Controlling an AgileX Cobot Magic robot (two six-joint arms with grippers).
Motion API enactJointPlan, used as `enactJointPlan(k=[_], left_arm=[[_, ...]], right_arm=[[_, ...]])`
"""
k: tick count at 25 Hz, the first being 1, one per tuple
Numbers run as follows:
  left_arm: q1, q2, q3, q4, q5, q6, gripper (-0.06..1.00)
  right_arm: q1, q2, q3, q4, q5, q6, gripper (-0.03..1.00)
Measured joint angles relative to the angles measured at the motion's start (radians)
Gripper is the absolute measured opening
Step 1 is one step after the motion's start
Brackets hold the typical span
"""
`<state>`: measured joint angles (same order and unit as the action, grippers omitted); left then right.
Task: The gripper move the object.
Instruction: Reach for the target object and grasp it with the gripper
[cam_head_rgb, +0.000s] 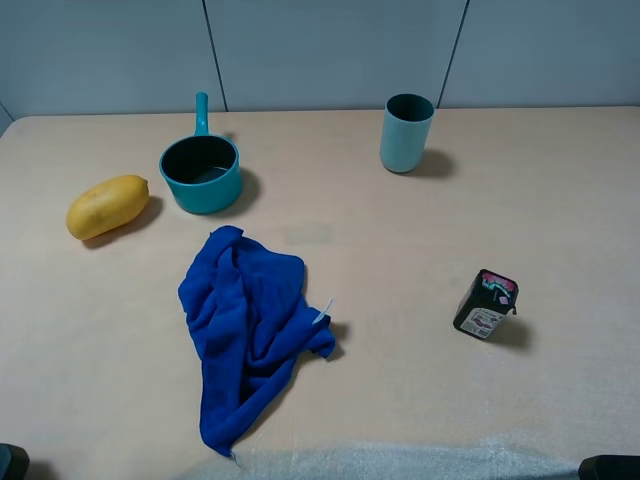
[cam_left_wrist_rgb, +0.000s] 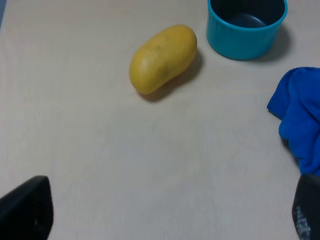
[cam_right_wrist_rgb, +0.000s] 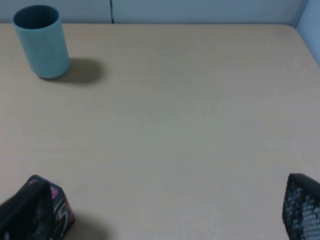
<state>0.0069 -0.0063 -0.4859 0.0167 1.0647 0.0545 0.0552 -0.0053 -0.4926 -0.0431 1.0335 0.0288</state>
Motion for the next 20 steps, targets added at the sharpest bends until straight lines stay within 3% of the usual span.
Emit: enactJointPlan(k=[13,20], left_arm=[[0.0,0.0,0.0,0.0,0.0,0.0,0.97],[0.0,0.0,0.0,0.0,0.0,0.0,0.97]], right_arm=[[0.0,0.003,0.0,0.004,0.0,0.0,0.69],[0.0,0.14,-0.001,0.063,0.0,-0.029,0.69]])
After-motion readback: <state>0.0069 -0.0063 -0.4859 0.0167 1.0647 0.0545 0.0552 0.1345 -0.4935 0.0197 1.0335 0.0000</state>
